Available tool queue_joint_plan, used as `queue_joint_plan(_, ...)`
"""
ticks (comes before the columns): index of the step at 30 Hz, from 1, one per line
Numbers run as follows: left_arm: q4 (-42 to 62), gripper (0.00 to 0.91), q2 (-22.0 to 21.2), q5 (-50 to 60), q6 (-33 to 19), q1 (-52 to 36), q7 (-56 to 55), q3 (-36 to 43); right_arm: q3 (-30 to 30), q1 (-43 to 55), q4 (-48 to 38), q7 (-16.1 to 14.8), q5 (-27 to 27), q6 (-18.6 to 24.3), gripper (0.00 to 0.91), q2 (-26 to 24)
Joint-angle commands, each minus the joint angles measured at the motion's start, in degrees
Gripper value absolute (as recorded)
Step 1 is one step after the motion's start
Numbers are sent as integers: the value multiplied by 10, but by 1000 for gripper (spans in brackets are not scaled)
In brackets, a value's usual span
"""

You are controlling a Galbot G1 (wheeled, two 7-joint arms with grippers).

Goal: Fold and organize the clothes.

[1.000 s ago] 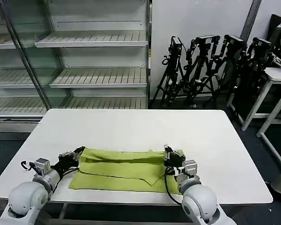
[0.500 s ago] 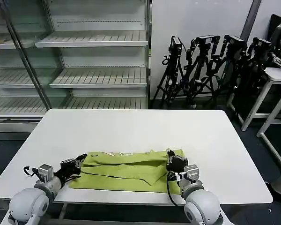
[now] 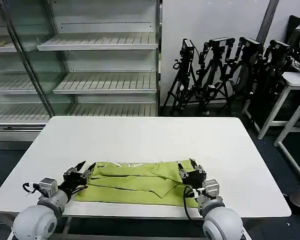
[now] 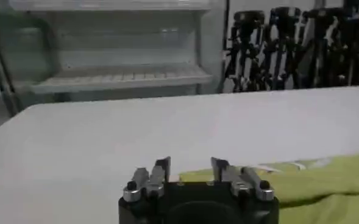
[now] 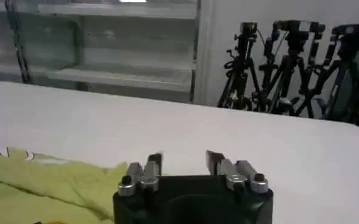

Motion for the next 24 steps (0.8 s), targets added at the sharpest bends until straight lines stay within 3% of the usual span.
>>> queue_joint_plan(1, -8, 907, -24, -73, -8, 32, -109, 22, 15, -33, 21, -5, -10, 8, 907, -1)
queue_joint_plan(6, 11, 887, -37, -70, -11, 28, -109, 31, 14, -39, 22, -5, -15, 11, 907, 2)
queue_joint_plan(7, 13, 655, -39, -72, -15, 30, -106, 34, 15, -40, 23, -6, -16, 12, 907, 1)
queue_joint_plan(9, 17, 10, -43, -71, -22, 31, -106, 38, 16, -41, 22, -6, -18, 13, 907, 2)
queue_joint_plan(24, 23, 20, -53, -69, -28, 32, -107, 46, 12, -46, 21, -6, -24, 16, 907, 6)
